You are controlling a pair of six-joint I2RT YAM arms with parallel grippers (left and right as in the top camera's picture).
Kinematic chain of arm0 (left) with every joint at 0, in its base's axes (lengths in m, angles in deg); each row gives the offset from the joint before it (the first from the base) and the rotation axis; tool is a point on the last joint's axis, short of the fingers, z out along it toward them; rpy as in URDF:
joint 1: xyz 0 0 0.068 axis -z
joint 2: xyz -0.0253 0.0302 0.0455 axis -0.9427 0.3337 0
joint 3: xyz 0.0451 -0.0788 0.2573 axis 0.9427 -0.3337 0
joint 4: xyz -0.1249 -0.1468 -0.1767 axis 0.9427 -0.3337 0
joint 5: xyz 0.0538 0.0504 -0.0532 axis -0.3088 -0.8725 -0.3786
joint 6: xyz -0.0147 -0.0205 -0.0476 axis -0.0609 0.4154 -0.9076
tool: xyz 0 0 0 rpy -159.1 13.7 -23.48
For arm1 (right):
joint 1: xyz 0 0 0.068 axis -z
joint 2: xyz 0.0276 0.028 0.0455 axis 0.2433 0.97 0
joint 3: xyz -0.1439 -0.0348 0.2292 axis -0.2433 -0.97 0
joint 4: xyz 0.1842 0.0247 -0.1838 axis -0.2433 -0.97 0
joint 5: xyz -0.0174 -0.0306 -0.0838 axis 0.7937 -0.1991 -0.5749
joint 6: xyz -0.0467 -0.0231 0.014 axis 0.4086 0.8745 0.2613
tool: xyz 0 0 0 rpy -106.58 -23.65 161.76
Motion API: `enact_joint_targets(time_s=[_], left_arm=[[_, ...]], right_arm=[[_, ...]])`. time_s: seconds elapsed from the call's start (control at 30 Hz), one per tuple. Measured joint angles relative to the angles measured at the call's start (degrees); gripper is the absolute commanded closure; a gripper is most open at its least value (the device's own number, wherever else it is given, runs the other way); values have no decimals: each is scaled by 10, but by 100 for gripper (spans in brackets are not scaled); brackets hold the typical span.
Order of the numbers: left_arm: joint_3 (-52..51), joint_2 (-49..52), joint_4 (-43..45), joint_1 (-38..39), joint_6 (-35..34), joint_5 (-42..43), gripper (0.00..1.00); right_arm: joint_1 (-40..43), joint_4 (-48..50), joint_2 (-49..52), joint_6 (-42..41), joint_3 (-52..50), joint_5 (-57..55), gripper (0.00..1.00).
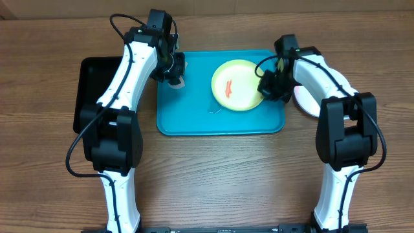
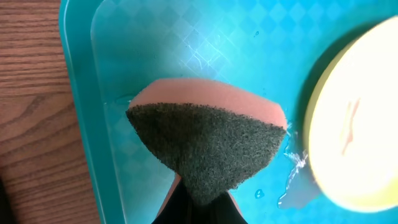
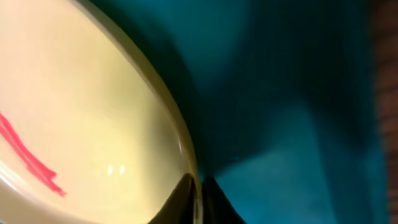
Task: Clean dirty plates on tray and stack at the side
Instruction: 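Pull the yellow plate toward tray center with right gripper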
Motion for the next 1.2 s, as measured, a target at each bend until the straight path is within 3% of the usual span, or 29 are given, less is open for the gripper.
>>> enact_joint_targets(time_s=[0.07,0.23,0.53,0.67,0.93,1.2], left_arm=[[0,0,0,0,0,0,96],[0,0,0,0,0,0,96],[0,0,0,0,0,0,96],[0,0,0,0,0,0,96],[0,0,0,1,0,0,96],[0,0,2,5,0,0,96]], right_arm=[[-15,-22,0,25,-3,0,78],[-48,-33,0,69,-4,6,77],[-110,-26,0,86,-4,11,75],[-136,-26,0,87,-4,11,70],[-98,4,0,101,16,9,60],[-80,45,1,130,24,5,66]])
